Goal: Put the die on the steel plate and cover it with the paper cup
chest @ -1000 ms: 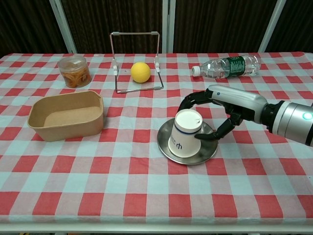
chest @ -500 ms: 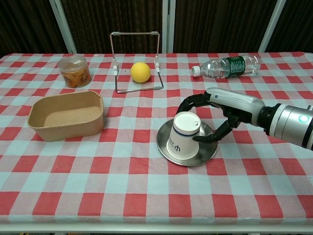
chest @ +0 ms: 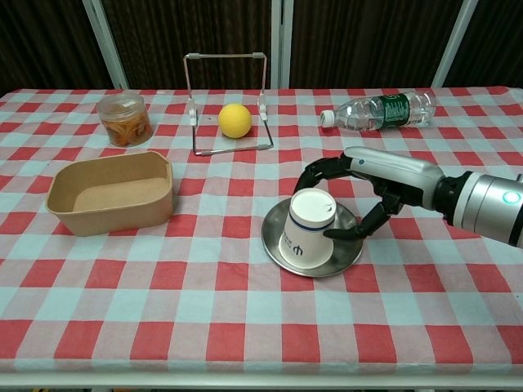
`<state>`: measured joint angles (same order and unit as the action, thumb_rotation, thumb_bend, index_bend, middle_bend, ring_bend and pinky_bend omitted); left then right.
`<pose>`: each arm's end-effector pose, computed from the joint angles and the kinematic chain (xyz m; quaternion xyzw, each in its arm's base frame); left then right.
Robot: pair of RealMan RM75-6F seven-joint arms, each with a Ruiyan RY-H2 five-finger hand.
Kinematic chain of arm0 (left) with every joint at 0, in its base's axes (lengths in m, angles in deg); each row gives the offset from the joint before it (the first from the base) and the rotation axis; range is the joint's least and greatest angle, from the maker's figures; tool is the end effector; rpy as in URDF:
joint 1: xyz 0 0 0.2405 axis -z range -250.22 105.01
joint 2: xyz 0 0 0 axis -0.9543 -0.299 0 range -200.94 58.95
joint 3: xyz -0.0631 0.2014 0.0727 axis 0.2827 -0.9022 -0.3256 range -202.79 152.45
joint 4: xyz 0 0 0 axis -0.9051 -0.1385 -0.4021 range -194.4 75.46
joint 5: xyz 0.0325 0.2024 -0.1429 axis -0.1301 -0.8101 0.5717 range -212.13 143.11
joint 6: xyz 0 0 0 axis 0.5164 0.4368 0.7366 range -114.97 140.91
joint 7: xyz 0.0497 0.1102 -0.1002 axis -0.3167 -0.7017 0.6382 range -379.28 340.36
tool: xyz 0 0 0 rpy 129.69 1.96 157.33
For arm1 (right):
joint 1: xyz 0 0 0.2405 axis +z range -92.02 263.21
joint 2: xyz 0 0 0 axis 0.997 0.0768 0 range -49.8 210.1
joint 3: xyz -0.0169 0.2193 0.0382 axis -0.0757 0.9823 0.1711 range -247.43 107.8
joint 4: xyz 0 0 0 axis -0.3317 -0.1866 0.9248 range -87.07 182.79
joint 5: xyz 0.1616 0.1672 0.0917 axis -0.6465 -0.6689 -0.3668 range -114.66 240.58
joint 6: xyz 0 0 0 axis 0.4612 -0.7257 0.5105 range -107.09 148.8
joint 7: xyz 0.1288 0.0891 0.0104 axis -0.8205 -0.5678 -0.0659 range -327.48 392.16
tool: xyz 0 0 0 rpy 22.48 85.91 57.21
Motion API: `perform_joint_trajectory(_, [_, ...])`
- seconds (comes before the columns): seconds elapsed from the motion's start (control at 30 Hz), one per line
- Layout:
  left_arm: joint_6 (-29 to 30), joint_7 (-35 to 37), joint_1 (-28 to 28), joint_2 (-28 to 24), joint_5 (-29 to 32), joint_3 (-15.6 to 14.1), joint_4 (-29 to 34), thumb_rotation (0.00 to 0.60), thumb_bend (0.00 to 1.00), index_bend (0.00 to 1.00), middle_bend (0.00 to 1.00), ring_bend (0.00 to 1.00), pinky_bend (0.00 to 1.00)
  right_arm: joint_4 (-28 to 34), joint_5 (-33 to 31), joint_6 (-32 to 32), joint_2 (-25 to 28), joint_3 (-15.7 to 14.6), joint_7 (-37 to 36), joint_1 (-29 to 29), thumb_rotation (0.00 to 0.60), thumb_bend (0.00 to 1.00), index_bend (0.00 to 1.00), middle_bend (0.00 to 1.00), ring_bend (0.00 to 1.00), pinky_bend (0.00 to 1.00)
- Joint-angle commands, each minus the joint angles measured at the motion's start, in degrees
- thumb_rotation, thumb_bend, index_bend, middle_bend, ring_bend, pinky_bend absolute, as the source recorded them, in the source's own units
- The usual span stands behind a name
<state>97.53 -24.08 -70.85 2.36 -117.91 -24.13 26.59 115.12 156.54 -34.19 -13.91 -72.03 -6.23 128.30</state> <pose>-0.3178 0.1698 0.0657 -0.5843 -0.4175 -0.3428 0.6057 -0.1591 -0.3047 -0.1046 0.7204 -0.5255 0.4235 0.1597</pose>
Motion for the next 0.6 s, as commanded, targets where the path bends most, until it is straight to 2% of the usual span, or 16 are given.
perform_joint_trajectory(0.03, [0.06, 0.09, -0.06, 0.02, 0.02, -0.03, -0.02, 0.600, 0.05, 0.17, 0.19, 0.09, 0.00, -2.26, -3.59, 0.89, -1.32, 2.19, 1.19, -0.31, 0.600, 0.33, 0.56, 0.30, 0.03, 0.05])
perform_joint_trajectory(0.13, [0.08, 0.30, -0.27, 0.06, 0.28, -0.10, -0.16, 0.600, 0.05, 0.17, 0.19, 0.09, 0.00, -2.26, -3.57, 0.49, -1.54, 2.24, 0.29, -0.49, 0.600, 0.33, 0.56, 0.30, 0.03, 0.05])
perform_joint_trajectory(0.27, [0.15, 0.34, -0.27, 0.09, 0.11, -0.13, -0.22, 0.600, 0.05, 0.17, 0.19, 0.09, 0.00, -1.00, -1.16, -3.15, -0.63, 1.75, -1.54, -1.00, 0.600, 0.33, 0.56, 0.30, 0.03, 0.05])
perform_joint_trajectory(0.43, [0.41, 0.44, -0.28, -0.04, -0.10, -0.07, -0.17, 0.600, 0.05, 0.17, 0.19, 0.09, 0.00, -0.40, -3.47, -5.71, 1.45, 4.71, -3.67, -1.73, 0.600, 0.33, 0.56, 0.30, 0.03, 0.04])
perform_joint_trajectory(0.6, [0.32, 0.52, -0.24, 0.10, -0.21, -0.15, -0.26, 0.600, 0.05, 0.17, 0.19, 0.09, 0.00, -3.33, -9.98, -0.91, 2.94, 8.01, -2.26, -1.36, 0.600, 0.33, 0.49, 0.27, 0.03, 0.04])
